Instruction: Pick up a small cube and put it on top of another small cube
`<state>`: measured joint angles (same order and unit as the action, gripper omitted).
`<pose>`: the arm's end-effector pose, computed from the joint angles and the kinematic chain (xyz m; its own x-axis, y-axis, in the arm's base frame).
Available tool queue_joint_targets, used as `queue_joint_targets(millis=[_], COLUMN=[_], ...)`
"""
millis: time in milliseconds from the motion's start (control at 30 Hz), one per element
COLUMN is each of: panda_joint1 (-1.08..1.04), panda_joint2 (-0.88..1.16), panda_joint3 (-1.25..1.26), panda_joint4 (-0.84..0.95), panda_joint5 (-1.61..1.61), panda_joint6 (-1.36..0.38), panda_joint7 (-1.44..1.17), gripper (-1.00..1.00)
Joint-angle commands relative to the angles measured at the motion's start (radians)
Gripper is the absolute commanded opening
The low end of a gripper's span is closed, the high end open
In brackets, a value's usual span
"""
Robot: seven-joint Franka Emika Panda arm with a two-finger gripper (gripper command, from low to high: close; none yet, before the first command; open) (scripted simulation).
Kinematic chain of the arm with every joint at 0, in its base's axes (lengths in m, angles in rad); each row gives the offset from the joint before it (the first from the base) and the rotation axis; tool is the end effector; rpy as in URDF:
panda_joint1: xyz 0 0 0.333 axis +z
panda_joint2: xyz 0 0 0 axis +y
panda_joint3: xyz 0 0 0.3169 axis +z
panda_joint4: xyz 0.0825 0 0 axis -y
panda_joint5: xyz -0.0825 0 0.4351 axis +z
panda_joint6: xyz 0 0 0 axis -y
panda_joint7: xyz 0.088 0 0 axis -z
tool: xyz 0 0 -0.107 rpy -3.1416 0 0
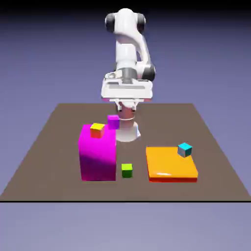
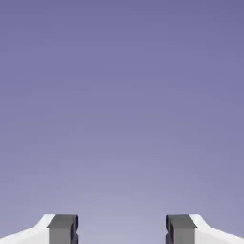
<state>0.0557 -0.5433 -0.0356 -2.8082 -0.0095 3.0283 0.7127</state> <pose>0.4315 0.0101 0.4154 0.5671 -0.6422 0.5157 -0.4488 -0.7660 -0.4604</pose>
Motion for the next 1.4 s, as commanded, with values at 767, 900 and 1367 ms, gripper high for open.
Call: queue_joint_targets(millis=[767, 900, 1367], panda_joint1=[0.87, 1.015, 1.475], panda_joint2=[0.531, 0.62, 0.901], panda_joint3=[-0.709, -0.827, -1.202], panda_joint4=[0.036, 0.042, 0.061], panda_joint5=[-0.189, -0.221, -0.321], panda_joint6=[-0.173, -0.202, -0.294], panda_joint7=[-0.564, -0.658, -0.957], gripper=[0.0, 0.0, 0.0])
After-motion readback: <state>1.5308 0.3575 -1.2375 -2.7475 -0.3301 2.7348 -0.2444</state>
